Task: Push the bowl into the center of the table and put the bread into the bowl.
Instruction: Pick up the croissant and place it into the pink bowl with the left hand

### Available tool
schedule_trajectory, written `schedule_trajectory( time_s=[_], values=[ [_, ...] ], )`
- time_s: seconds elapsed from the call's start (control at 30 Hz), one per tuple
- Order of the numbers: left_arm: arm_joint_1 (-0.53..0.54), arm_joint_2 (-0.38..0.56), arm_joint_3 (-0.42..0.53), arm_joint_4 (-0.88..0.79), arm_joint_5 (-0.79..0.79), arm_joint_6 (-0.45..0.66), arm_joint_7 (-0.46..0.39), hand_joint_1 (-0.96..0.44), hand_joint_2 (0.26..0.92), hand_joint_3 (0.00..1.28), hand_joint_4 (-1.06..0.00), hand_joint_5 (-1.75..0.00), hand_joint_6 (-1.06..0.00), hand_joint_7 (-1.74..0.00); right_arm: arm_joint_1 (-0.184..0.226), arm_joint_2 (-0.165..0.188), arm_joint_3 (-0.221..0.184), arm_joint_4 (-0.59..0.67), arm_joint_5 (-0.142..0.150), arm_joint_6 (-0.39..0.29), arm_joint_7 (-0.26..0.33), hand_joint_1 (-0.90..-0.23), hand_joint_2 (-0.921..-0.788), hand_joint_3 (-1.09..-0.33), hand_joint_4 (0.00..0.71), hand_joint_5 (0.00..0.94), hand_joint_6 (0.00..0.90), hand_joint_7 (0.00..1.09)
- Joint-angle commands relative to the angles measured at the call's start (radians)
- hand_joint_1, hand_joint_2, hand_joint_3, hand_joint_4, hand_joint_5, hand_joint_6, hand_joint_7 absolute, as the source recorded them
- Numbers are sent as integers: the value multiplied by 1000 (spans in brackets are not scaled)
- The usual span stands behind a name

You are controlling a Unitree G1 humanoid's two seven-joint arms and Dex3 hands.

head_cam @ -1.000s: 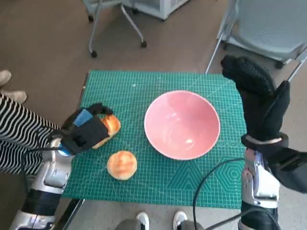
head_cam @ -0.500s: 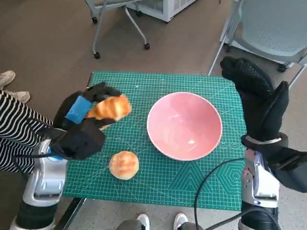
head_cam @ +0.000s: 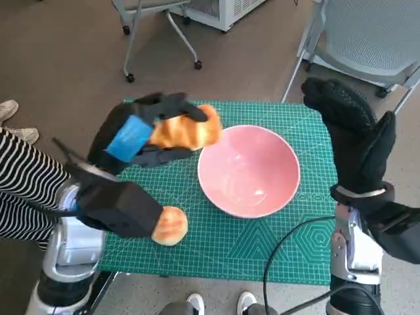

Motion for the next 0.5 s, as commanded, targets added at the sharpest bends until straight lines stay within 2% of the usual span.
schedule_trajectory(
  time_s=[0.03,0.1,0.13,0.2,0.27,0.37,0.5],
  values=[
    [-71,-35,-58,31,20,-39,-15,4,605,452,-929,-1104,-847,-858,19,-8,-5,7,9,3,10,-682,-921,-632,209,0,114,500],
    [-81,-42,-72,42,27,-46,-19,5,550,555,-918,-1147,-849,-865,19,-9,-6,6,8,3,10,-682,-921,-632,208,0,114,499],
    [-88,-46,-82,50,31,-48,-23,5,542,569,-916,-1153,-849,-866,20,-9,-7,5,7,3,9,-682,-921,-632,208,0,114,499],
    [-102,-56,-105,73,36,-55,-33,5,578,512,-910,-1141,-847,-852,23,-11,-9,0,5,4,7,-682,-921,-632,208,0,114,499],
    [-117,-67,-128,107,37,-71,-41,3,656,374,-911,-1104,-848,-824,26,-10,-9,-6,1,5,3,-682,-921,-632,208,0,115,499],
    [-136,-85,-156,167,37,-94,-51,2,706,291,-908,-1083,-835,-830,29,-10,-10,-13,-3,9,-3,-682,-921,-632,208,0,118,501],
    [-153,-107,-184,255,36,-128,-63,1,741,240,-906,-1056,-800,-884,34,-9,-12,-21,-6,12,-9,-681,-921,-633,208,0,123,504]
  ],
)
